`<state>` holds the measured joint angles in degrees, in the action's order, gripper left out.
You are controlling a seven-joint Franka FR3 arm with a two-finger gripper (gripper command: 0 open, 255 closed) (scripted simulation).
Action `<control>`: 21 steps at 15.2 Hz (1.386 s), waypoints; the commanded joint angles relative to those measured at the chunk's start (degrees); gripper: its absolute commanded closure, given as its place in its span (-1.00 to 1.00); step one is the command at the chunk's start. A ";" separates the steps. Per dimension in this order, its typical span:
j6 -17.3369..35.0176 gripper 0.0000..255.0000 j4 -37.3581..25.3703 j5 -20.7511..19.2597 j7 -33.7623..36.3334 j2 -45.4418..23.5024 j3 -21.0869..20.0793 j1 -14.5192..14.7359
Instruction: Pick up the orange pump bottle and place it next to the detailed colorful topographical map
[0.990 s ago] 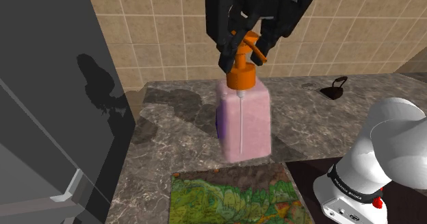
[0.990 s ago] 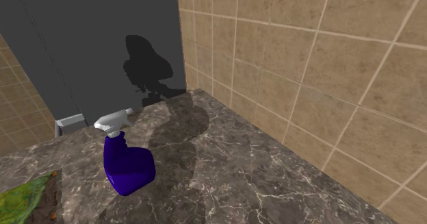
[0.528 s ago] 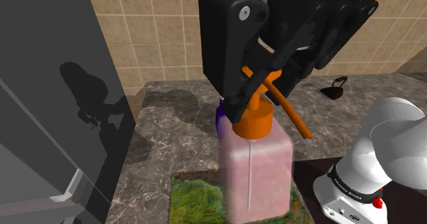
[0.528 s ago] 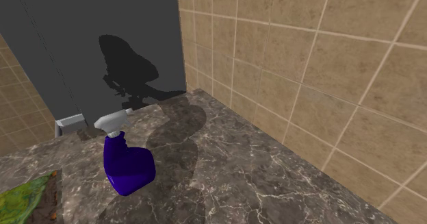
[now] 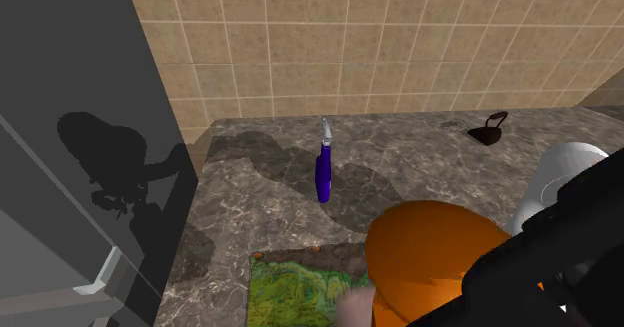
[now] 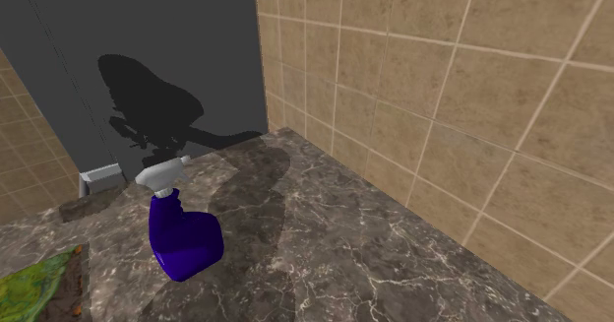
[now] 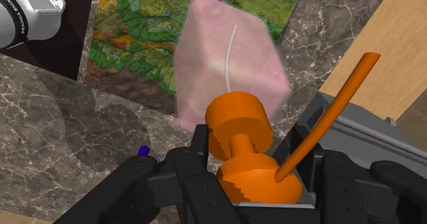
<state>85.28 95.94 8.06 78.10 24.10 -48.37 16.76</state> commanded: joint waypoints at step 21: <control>-4.30 1.00 -25.79 4.05 18.34 0.06 -59.65 -46.36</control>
<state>79.72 68.22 12.76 96.09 24.83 -108.53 -31.10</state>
